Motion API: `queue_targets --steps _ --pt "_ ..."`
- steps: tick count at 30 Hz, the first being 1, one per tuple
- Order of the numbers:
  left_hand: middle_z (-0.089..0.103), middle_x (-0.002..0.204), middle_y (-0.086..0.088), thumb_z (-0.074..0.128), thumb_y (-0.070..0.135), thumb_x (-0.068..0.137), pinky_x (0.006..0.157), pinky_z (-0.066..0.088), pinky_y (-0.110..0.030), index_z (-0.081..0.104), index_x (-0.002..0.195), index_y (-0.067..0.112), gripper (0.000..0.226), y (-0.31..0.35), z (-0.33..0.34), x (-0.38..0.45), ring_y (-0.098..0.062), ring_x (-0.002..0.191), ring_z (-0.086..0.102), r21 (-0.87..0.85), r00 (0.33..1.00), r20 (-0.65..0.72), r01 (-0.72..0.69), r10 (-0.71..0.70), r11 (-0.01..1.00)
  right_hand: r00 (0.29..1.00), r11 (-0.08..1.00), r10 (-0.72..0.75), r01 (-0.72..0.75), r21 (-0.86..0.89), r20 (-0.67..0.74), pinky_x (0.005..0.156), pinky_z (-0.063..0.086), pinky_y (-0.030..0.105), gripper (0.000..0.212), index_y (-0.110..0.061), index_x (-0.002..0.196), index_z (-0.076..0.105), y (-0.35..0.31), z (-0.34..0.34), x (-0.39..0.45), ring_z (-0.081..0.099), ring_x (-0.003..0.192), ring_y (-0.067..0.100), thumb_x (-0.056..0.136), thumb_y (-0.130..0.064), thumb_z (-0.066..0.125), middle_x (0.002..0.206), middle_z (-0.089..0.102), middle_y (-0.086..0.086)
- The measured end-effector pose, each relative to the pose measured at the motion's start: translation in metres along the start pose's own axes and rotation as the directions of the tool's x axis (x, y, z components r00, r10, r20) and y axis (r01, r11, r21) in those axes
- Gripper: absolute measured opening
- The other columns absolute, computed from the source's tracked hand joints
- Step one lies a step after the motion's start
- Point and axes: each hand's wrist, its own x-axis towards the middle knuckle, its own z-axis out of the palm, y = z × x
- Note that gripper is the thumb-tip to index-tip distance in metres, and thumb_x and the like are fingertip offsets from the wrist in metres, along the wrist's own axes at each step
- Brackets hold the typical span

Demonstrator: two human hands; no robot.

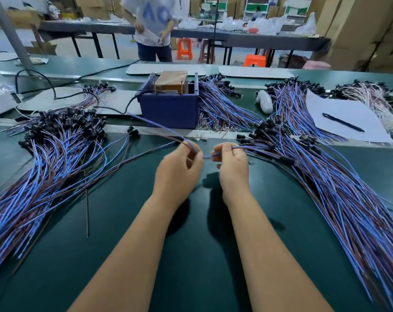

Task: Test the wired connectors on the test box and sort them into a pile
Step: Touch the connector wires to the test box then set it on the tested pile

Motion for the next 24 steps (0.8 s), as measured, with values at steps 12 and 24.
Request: queue_targets --steps 12,24 --pt "0.070 0.114 0.006 0.064 0.010 0.088 0.074 0.052 -0.035 0.071 0.115 0.022 0.030 0.085 0.065 -0.051 -0.022 0.095 0.064 -0.085 0.711 0.439 -0.576 0.549 0.813 0.961 0.620 -0.026 0.232 -0.749 0.277 0.068 0.043 0.034 0.023 -0.023 0.092 0.060 -0.035 -0.149 0.042 0.055 0.074 0.013 0.103 -0.024 0.039 0.082 0.060 -0.005" --pt "0.062 0.100 0.011 0.055 0.022 0.092 0.078 0.047 -0.030 0.069 0.102 0.031 0.020 0.060 0.061 -0.037 -0.012 0.083 0.055 0.061 0.917 0.381 -0.149 0.115 0.987 0.973 0.006 -0.198 0.119 -0.993 0.116 0.101 0.024 0.044 0.041 -0.018 0.129 0.040 -0.021 -0.143 0.028 0.028 0.122 0.032 0.090 -0.028 0.049 0.133 0.032 0.012"
